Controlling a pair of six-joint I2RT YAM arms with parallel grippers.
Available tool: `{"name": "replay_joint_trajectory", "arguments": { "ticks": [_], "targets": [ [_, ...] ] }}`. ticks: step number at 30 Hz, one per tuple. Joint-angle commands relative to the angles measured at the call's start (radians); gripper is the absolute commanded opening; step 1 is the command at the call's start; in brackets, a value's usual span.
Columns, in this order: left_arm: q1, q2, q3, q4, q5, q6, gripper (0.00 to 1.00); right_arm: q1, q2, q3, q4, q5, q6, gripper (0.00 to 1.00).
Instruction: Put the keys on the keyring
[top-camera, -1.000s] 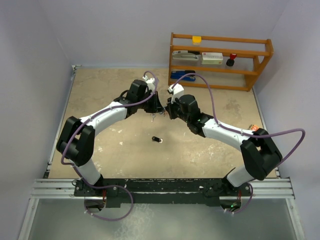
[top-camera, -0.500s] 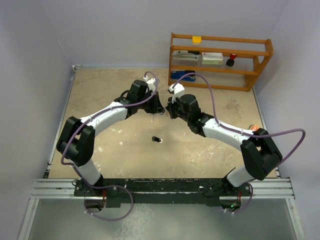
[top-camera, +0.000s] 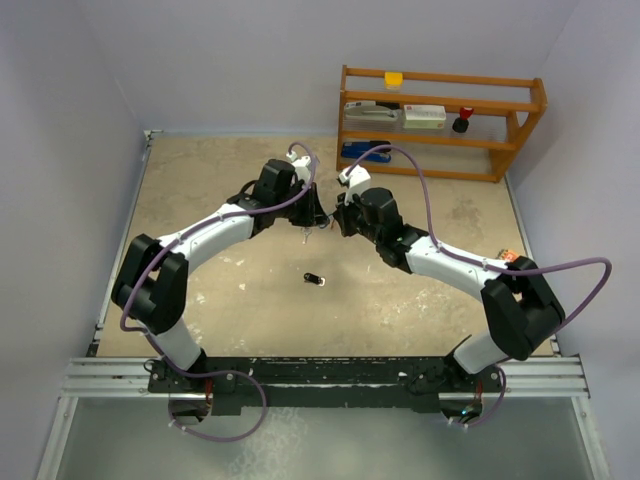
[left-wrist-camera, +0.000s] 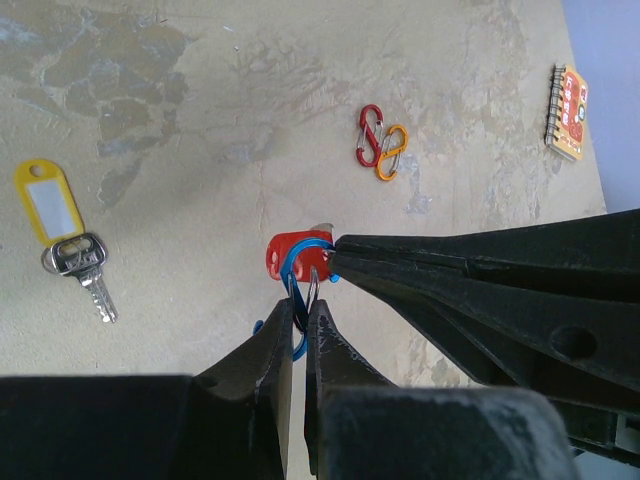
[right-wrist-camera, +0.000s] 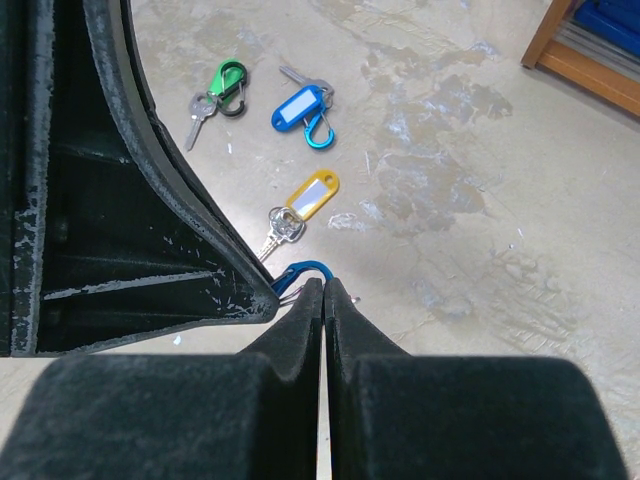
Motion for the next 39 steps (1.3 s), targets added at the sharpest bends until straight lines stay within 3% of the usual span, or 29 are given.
{"name": "replay_joint_trajectory", "arguments": {
  "ticks": [1,9,13,18,25,27,29,31,39],
  "targets": [
    [-0.005,-0.053,0.037,0.013,0.006,0.017,0.00,-0.007,-0.007,-0.001,0.027,0.026,-0.014,0.00],
    [-0.005,-0.051,0.039,0.010,0.014,0.019,0.00,-0.019,-0.009,-0.001,0.013,0.064,-0.004,0.02],
    [-0.004,-0.051,0.040,0.010,0.016,0.017,0.00,-0.031,-0.009,0.003,0.007,0.093,0.012,0.11],
    [-0.005,-0.053,0.039,0.013,0.016,0.016,0.00,-0.056,-0.015,0.005,-0.010,0.121,0.044,0.33],
    [-0.003,-0.055,0.040,0.020,0.010,0.009,0.00,-0.067,-0.036,-0.001,-0.011,0.118,0.046,0.35],
    [-0.002,-0.061,0.040,0.022,-0.003,0.004,0.00,-0.067,-0.044,-0.001,-0.013,0.122,0.047,0.45],
    [0.003,-0.068,0.037,0.027,-0.022,-0.002,0.00,-0.068,-0.053,-0.001,-0.021,0.130,0.049,0.64],
    [0.019,-0.075,0.029,0.050,-0.026,-0.019,0.00,-0.069,-0.063,-0.001,-0.027,0.139,0.054,0.75],
    [0.106,-0.110,-0.049,0.171,-0.052,-0.110,0.00,-0.069,-0.087,-0.025,-0.058,0.150,0.062,0.81]
  ]
}}
